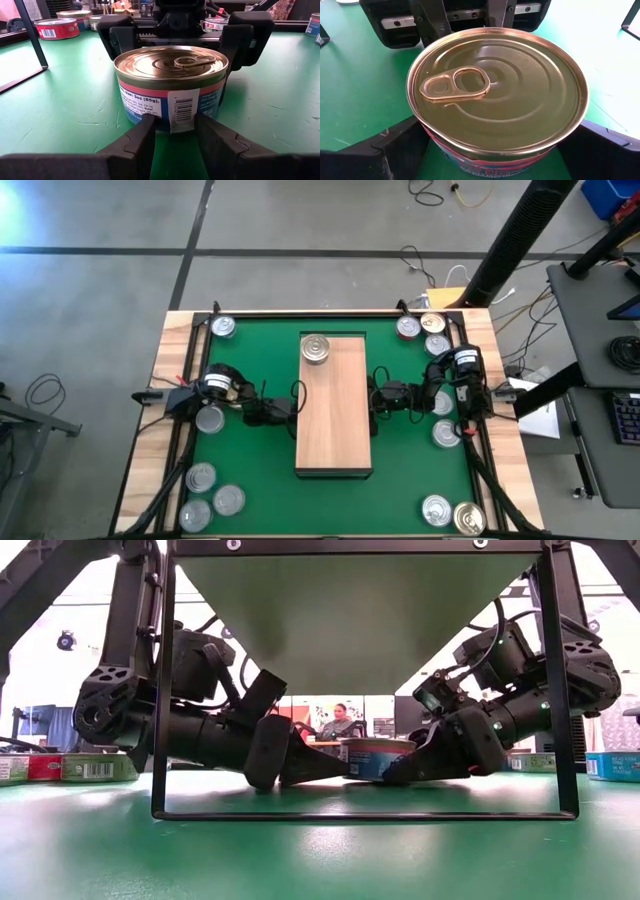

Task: Stack canned seafood by type on shelf
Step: Stack the blue pink tuna can on top of the other blue pink tuna can on the shelf

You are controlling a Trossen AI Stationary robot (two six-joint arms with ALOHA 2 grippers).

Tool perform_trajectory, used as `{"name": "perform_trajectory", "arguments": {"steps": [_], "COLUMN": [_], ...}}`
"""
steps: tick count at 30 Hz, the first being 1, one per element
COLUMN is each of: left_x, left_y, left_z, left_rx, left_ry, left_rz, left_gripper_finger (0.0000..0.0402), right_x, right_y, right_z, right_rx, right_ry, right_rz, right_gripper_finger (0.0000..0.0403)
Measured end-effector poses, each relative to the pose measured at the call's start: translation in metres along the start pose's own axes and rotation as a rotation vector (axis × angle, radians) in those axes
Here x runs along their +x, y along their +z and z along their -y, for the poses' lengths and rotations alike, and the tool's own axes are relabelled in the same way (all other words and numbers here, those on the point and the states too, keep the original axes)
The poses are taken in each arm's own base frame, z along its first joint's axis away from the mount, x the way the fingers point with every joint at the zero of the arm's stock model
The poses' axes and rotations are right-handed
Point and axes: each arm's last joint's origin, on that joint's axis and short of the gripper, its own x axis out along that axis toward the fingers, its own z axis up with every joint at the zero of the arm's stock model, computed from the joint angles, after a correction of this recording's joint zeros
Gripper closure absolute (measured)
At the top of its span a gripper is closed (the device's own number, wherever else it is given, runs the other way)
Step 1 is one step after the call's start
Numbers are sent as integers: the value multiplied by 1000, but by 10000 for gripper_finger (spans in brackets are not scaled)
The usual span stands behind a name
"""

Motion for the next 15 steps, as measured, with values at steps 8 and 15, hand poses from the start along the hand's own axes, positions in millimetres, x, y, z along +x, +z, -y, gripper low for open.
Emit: {"name": "perform_trajectory", "arguments": {"steps": [8, 15], "left_x": [-3, -7], "left_y": [1, -1], "left_z": [-1, -2], "left_rx": [-10, -4], "left_ry": [3, 2], "left_rz": [20, 14], "left_gripper_finger": [276, 261], "right_x": [1, 0], "right_y": [2, 1], "right_z": [4, 4], "right_rx": [11, 60], "right_ry": [-29, -34], "right_rz": [13, 10], "right_gripper_finger": [35, 47]}}
